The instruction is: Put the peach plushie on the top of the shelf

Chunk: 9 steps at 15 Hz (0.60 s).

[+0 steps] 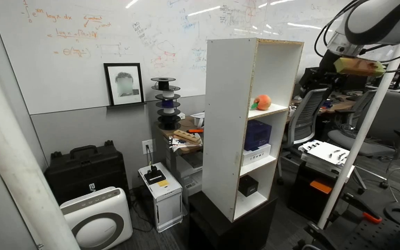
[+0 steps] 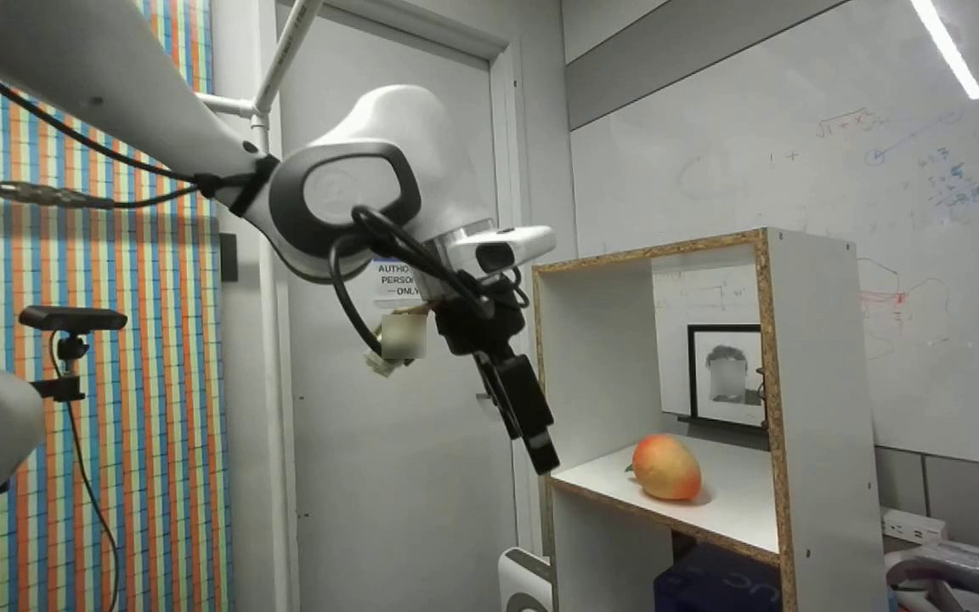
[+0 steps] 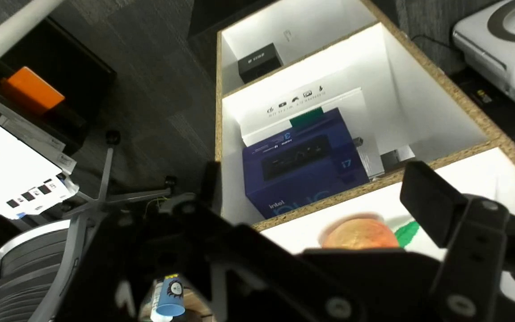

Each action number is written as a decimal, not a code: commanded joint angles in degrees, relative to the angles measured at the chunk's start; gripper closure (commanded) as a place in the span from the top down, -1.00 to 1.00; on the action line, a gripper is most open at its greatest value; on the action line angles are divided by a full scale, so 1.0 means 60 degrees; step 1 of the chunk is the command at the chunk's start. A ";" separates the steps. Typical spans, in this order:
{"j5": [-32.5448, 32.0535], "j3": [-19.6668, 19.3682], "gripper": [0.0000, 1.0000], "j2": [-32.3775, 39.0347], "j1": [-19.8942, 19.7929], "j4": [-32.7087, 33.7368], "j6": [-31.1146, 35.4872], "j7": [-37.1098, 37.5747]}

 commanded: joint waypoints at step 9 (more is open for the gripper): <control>-0.1132 0.0797 1.00 0.4678 -0.0300 0.3311 0.3280 0.2807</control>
